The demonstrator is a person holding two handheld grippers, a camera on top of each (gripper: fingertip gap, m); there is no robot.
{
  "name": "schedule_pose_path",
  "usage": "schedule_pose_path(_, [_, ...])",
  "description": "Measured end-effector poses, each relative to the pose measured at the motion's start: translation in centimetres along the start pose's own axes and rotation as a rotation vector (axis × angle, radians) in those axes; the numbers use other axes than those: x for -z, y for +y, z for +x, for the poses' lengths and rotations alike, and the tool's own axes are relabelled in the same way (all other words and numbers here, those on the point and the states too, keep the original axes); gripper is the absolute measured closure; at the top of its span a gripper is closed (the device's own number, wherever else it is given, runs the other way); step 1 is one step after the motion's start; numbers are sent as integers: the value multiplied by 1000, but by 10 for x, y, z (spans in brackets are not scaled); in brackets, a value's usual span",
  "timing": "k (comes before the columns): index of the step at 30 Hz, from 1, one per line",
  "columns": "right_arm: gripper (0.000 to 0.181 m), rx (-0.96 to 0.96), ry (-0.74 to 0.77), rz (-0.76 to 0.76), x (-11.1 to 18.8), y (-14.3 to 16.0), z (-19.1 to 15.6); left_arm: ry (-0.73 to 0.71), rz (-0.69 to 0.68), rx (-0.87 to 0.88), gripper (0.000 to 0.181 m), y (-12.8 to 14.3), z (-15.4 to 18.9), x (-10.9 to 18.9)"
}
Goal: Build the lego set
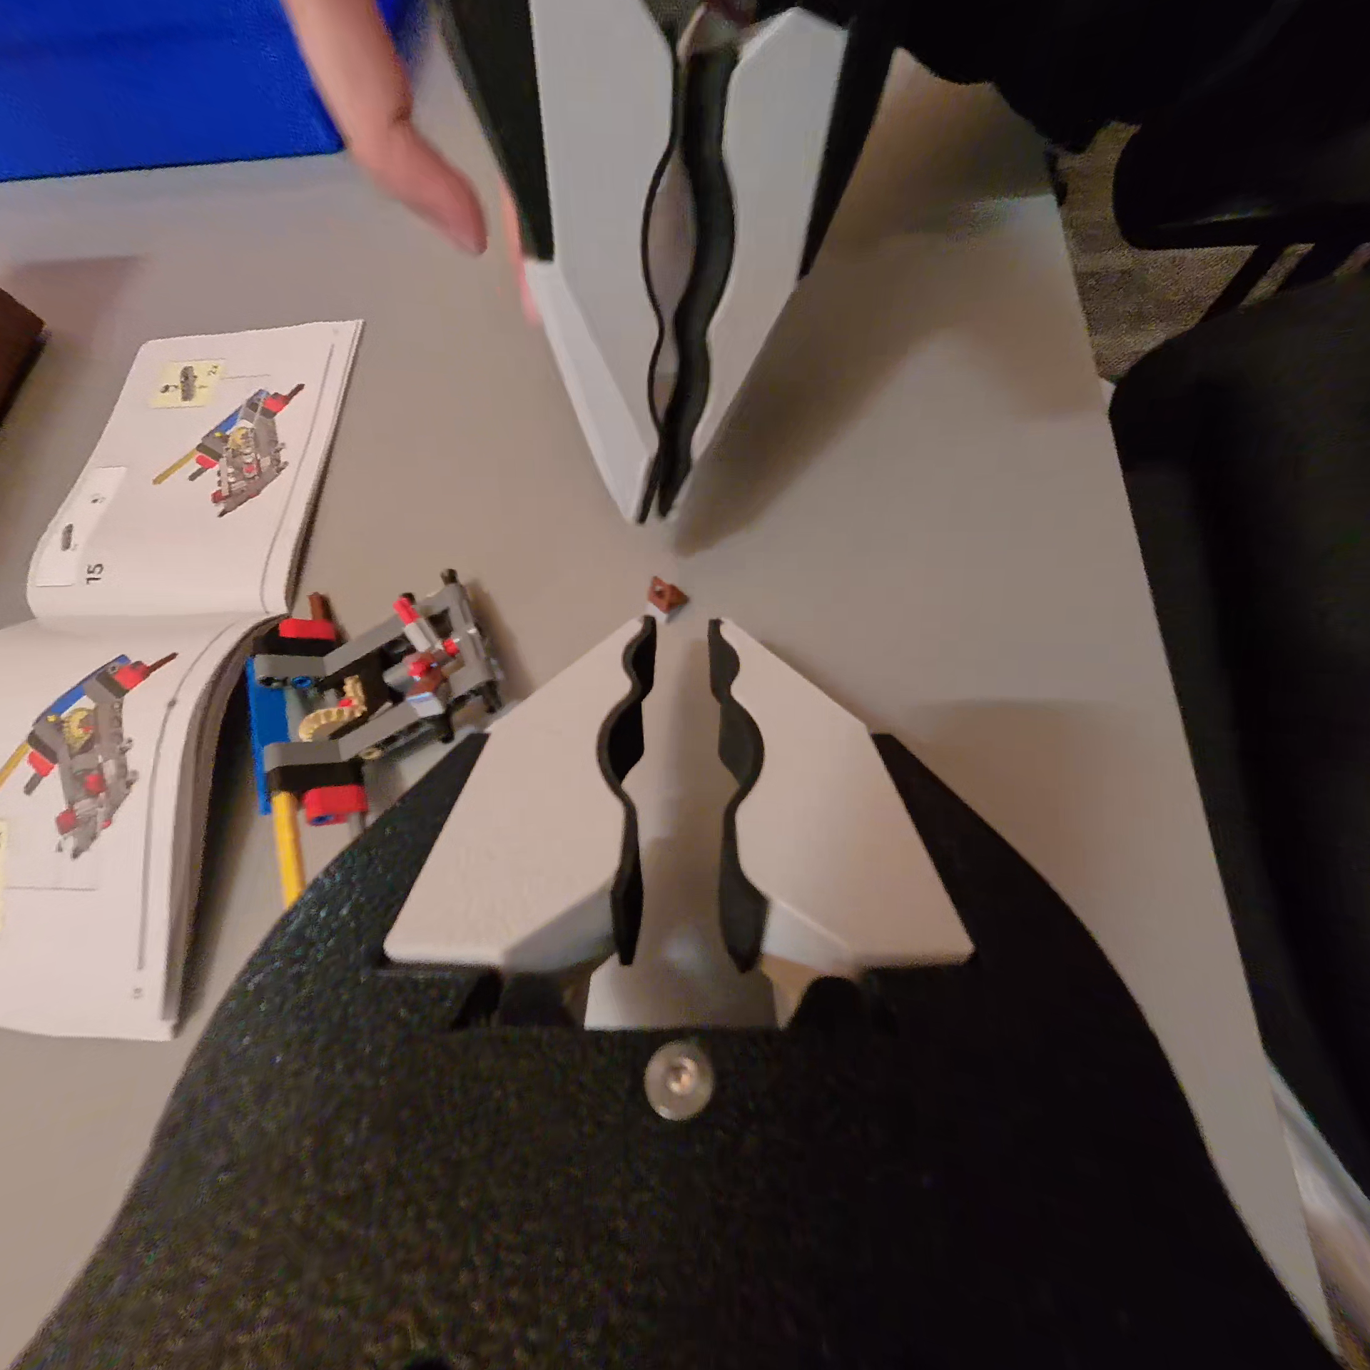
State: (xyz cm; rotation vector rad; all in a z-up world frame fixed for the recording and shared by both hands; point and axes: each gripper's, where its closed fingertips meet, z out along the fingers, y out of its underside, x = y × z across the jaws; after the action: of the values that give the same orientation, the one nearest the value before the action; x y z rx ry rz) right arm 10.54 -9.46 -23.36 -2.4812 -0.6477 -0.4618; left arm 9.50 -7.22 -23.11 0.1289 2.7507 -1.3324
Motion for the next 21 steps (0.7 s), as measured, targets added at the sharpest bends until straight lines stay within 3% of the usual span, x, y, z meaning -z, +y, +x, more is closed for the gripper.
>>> schedule_pose_path(1, [172, -70, 4, 1, 5, 3, -2, -2, -9, -2, 170, -1, -4, 0])
schedule_pose_path(2, [151, -157, 3, 3, 10, 7, -5, 5, -23, -6, 169, -2, -7, 1])
schedule_pose_path(3, [142, -263, 23, 9, 12, 11, -5, 16, -41, -13, 169, -3, -11, 0])
schedule_pose_path(5, [144, -435, 41, 15, 13, 16, -10, 24, -83, -14, 170, -5, -22, -3])
schedule_pose_path(8, [144, -582, 81, 28, 8, 16, -20, 160, -126, 6, 162, -10, -14, -13])
schedule_pose_path(13, [151, -675, 3, 136, 6, 3, -39, 252, -163, -188, 167, -10, -7, -22])
schedule_pose_path(18, [155, -745, 41, 171, 4, 8, -27, 300, -193, -209, 167, -1, -7, -25])
schedule_pose_path(21, [157, -768, 76, 183, -1, 8, -18, 260, -207, -211, 181, 4, -12, -29])
